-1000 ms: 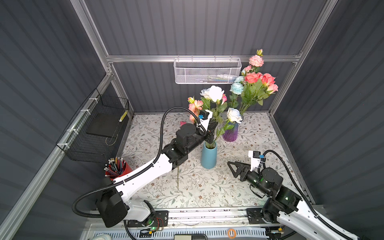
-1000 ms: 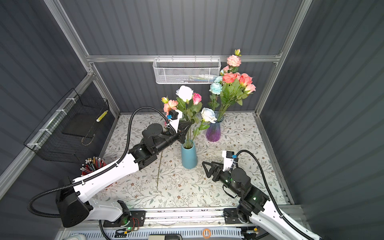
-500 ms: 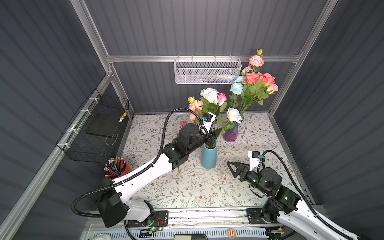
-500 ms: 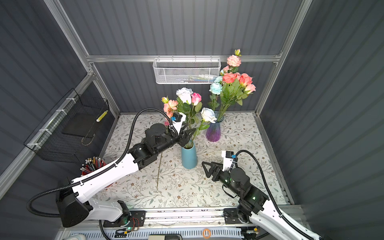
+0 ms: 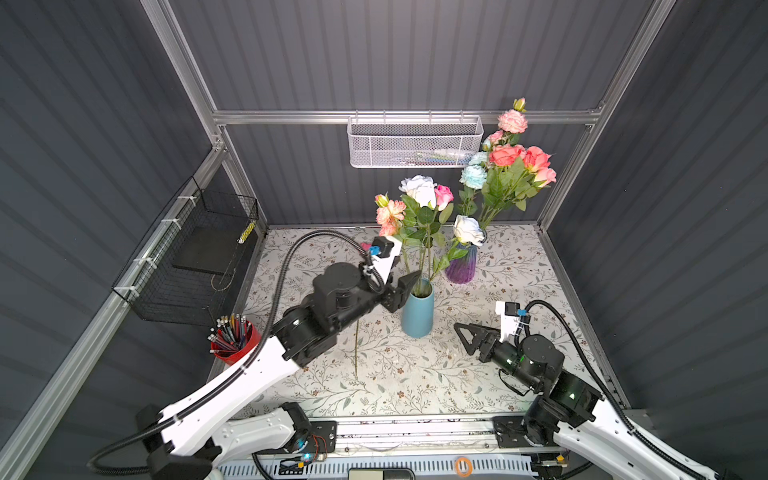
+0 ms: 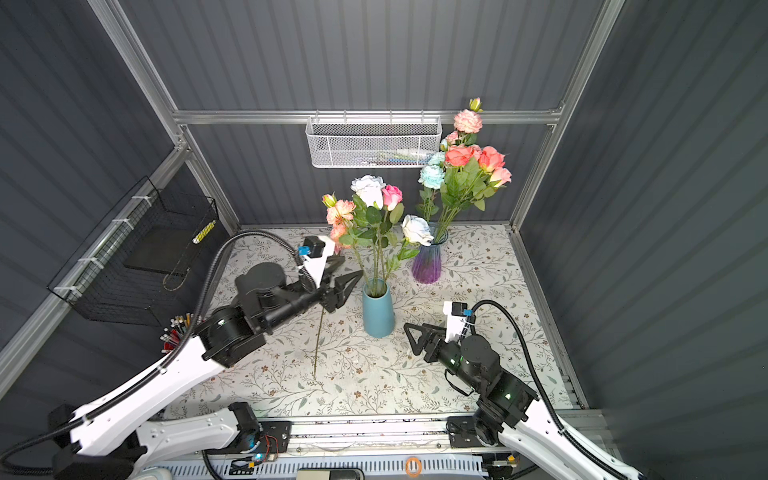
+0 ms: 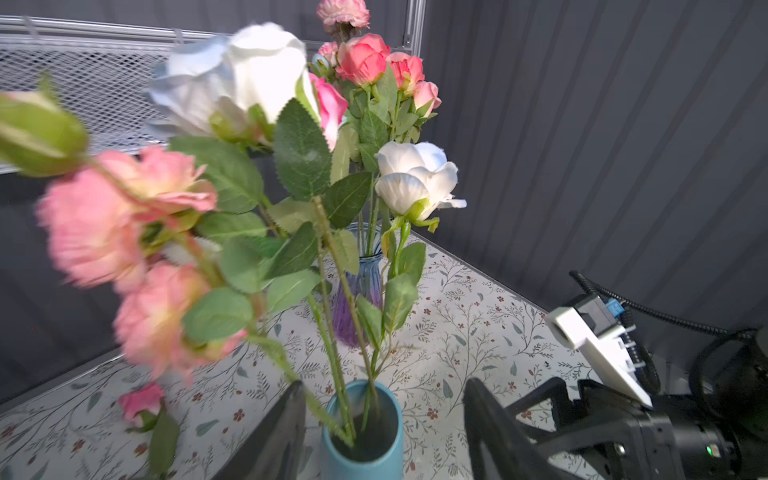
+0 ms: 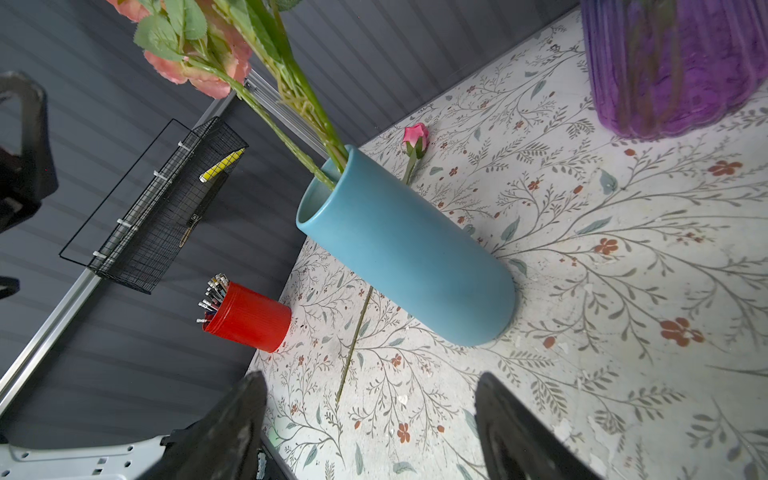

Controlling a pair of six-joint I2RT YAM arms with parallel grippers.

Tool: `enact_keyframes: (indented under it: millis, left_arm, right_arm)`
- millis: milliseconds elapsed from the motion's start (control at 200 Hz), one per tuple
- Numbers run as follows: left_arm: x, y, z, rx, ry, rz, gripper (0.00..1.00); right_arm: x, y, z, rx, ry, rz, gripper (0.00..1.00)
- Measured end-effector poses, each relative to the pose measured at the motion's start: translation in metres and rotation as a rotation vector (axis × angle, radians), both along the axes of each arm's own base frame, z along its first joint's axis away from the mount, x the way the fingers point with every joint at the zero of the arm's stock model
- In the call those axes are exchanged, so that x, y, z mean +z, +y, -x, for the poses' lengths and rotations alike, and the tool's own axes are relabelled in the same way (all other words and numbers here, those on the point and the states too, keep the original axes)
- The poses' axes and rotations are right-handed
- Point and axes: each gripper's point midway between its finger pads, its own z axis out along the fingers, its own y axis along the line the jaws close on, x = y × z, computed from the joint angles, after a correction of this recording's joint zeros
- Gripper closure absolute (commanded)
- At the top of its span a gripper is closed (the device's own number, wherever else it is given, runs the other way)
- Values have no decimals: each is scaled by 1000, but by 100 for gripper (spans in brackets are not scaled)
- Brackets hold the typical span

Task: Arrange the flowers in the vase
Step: 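Open left gripper and withdraw it toward the pink rosebud on the table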

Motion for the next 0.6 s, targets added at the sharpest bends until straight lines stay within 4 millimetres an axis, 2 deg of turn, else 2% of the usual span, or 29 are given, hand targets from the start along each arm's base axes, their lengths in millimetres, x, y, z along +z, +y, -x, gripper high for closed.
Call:
enact_keyframes:
  millis: [55,120,195,265,375,470,540,600]
  left_arm:
    - [-13,21,4,58,25,4,33]
    - [-42,49,3,177,94,-11,23]
    - [-85,81,-4,353,185,-70,22]
    - [-126,103,-11,483,271,-167,21]
    - [-177,124,-28,609,410,-297,24]
    - [-219,148,-50,699,578,-353,31]
    - [-243,160,-63,725,705,-380,35]
    - [-256,159,-77,720,789,-400,41]
  right_arm:
    - [-1,-1,1,-1,2,5,20]
    - [-2,-2,1,-5,3,8,20]
    - [-3,-3,1,-7,8,13,20]
    - [-6,-4,1,-10,14,20,20]
    - [-8,-3,1,-10,21,27,20]
    - [-10,-3,0,-13,27,33,20]
    - [-11,-4,-1,-18,29,36,20]
    - [-11,-5,-2,-23,29,38,20]
